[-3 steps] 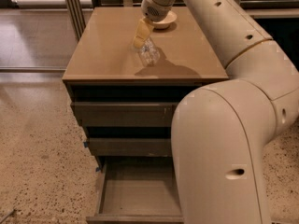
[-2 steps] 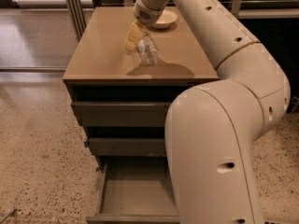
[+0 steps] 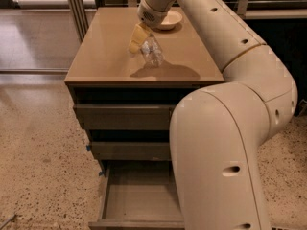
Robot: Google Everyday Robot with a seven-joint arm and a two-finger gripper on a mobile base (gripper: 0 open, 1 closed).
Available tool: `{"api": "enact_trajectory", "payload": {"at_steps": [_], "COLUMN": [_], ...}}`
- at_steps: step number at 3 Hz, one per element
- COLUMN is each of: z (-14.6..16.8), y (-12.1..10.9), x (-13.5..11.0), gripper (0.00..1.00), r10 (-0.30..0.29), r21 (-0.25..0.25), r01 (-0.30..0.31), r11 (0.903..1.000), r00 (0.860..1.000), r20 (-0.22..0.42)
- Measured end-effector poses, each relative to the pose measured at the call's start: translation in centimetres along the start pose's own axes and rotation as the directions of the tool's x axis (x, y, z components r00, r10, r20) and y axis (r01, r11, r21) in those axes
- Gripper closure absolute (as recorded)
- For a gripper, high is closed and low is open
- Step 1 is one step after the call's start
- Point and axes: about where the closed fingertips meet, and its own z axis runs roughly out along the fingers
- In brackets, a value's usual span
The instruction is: Place water bottle into bottom drawer
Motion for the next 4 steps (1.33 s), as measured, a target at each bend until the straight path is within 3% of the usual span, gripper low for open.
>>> {"api": "enact_trajectory", "payload": {"at_steps": [2,3,4], "z": [3.4,3.4,4.8], "y": [-0.5,-0.5,0.1], "x": [3.4,3.4,4.3], "gripper": [0.00,0.00,0.00], "r10": [0.128,0.128,0.145], "r21": [-0.087,-0.087,-0.125], "r01": [-0.124,-0.124,-0.140], "r11": [0.9886,0.9885,0.9822], "r00": [0.991,0.991,0.989], "r20": [0.047,0.047,0.027]}}
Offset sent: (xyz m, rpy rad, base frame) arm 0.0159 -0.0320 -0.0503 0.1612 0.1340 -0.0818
